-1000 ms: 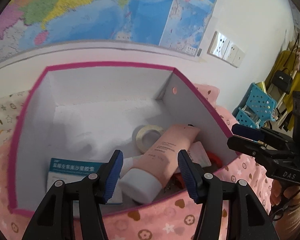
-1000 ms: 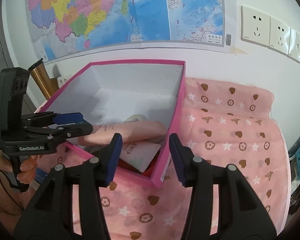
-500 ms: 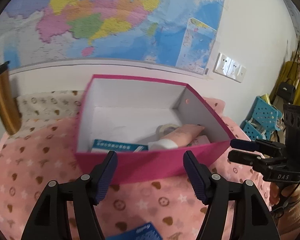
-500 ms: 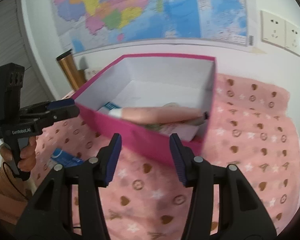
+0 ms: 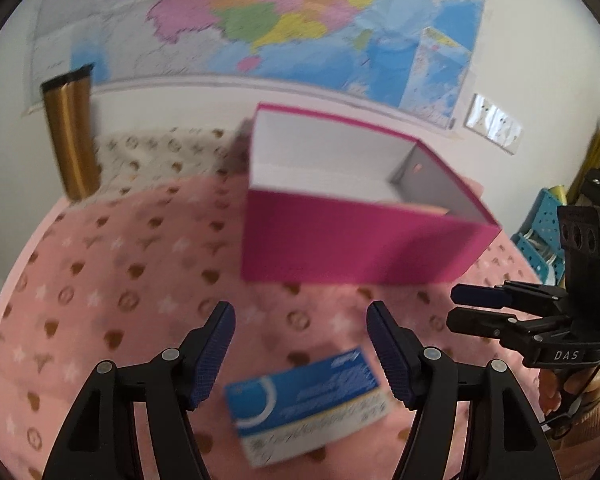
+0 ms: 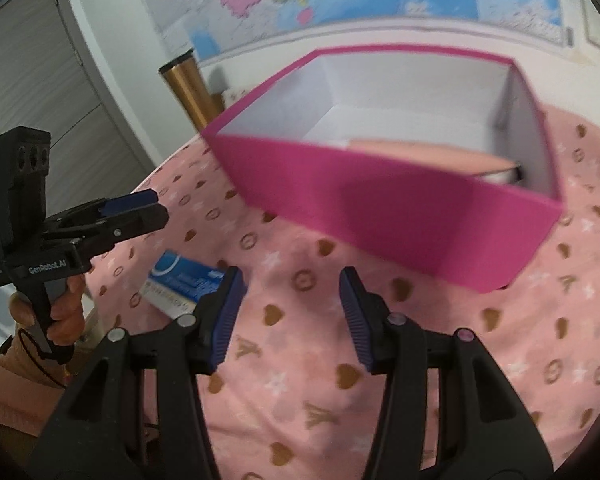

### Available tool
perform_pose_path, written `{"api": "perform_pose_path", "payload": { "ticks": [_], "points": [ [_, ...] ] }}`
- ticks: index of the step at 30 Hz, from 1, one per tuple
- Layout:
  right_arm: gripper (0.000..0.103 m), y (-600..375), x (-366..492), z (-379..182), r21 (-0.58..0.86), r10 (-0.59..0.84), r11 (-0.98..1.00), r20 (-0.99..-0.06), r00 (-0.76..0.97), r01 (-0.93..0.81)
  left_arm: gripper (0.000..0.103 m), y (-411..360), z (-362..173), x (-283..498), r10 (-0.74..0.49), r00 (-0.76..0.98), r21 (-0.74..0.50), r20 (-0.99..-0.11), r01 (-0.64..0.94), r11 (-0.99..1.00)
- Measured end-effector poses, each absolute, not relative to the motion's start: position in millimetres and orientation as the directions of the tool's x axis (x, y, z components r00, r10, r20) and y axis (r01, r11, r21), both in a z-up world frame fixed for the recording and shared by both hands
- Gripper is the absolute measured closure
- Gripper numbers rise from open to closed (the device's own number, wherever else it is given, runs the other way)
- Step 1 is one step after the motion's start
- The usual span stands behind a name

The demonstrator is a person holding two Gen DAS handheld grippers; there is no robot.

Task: Organize rigid objects
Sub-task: 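Move the right gripper toward the blue medicine box, then close the right gripper on the blue medicine box and lift it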

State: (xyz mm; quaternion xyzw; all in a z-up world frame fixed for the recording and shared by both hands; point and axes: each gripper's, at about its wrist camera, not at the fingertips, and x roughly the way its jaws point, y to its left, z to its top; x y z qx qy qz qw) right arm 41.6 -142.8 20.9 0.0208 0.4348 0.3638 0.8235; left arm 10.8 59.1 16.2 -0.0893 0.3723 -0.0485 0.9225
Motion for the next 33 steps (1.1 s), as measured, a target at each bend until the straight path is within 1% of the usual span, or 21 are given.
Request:
{"api": "perform_pose_path", "payload": {
  "ticks": [3,7,12,18,21,23,27,30,33],
  "points": [
    [0.051,-128.3,35.9,12.1,0.368,0.630,0.713,-0.710,0.315,-0.597,0.033,66.7,8.6,2.3,-0.134,0.700,-0.190,-0.701,-0.002,0.982],
    [0.051,-109.2,32.4,1.9,0.393,0.647,0.683,-0.716,0.261,-0.616,0.033,74.7,0.6,-7.7,-0.136,0.677,-0.198,-0.724,-0.016,0.980],
    [0.051,-90.5,29.3,-11.4,0.421,0.656,0.663,-0.725,0.210,-0.619,0.033,77.9,-11.9,-15.7,-0.157,0.646,-0.222,-0.747,-0.019,0.975],
    [0.051,-79.4,31.2,-22.3,0.450,0.663,0.651,-0.729,0.169,-0.611,0.034,74.8,-24.9,-20.7,-0.213,0.611,-0.264,-0.762,0.006,0.965],
    [0.051,-77.5,31.4,-26.0,0.464,0.668,0.647,-0.727,0.157,-0.605,0.037,70.7,-28.9,-21.3,-0.232,0.597,-0.272,-0.768,0.023,0.962],
    [0.051,-75.8,31.9,-27.7,0.472,0.671,0.646,-0.726,0.151,-0.601,0.044,69.1,-30.9,-21.6,-0.248,0.588,-0.284,-0.770,0.032,0.958],
    [0.052,-73.6,34.4,-31.7,0.496,0.683,0.638,-0.718,0.136,-0.589,0.045,67.1,-31.9,-23.9,-0.255,0.582,-0.290,-0.772,0.034,0.956],
    [0.057,-72.7,36.6,-33.5,0.517,0.697,0.627,-0.707,0.124,-0.583,0.045,65.4,-31.0,-23.7,-0.255,0.578,-0.287,-0.775,0.038,0.957],
    [0.057,-74.2,36.2,-31.7,0.511,0.694,0.630,-0.708,0.129,-0.585,0.045,63.8,-30.0,-22.1,-0.258,0.573,-0.288,-0.778,0.039,0.957]
  ]
}}
